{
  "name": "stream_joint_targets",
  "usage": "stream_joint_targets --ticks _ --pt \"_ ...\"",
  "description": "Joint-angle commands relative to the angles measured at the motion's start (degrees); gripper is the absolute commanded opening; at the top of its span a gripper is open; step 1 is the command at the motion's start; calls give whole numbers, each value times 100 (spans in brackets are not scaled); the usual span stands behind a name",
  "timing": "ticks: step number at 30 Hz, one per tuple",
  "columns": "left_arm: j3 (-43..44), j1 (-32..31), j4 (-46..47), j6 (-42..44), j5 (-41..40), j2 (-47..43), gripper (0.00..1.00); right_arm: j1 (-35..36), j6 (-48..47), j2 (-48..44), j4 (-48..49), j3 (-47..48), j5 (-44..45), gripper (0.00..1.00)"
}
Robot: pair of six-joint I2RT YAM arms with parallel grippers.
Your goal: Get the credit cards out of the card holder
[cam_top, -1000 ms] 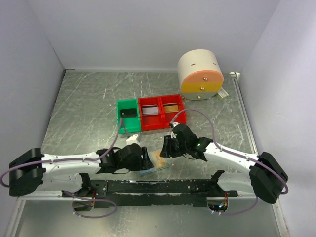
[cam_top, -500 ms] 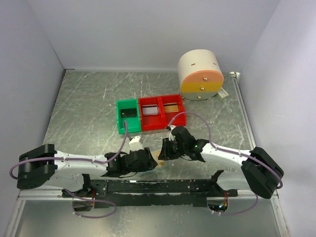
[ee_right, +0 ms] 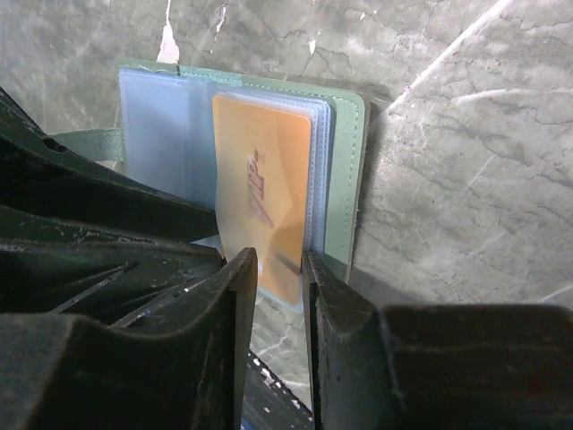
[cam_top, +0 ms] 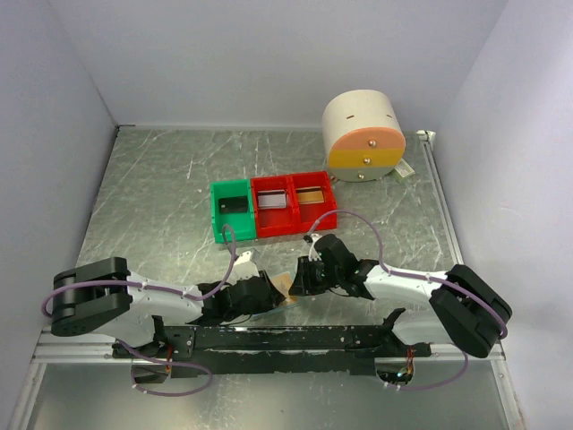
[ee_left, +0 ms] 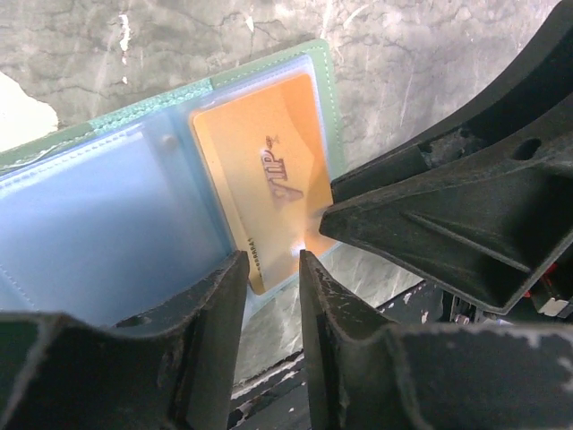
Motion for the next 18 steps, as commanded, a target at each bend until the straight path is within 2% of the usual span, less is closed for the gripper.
stream_joint_targets --ticks 1,7,14,18 --pt "-194 5 399 -234 -99 34 40 79 11 213 -28 -285 19 28" --pt "-303 4 157 -427 -149 -174 46 74 -56 390 -44 -250 101 27" --pt "325 -3 -916 -452 -230 117 48 74 -88 497 -128 -148 166 27" --pt "404 -4 -1240 -535 -299 -53 49 74 -94 495 -199 -138 246 27"
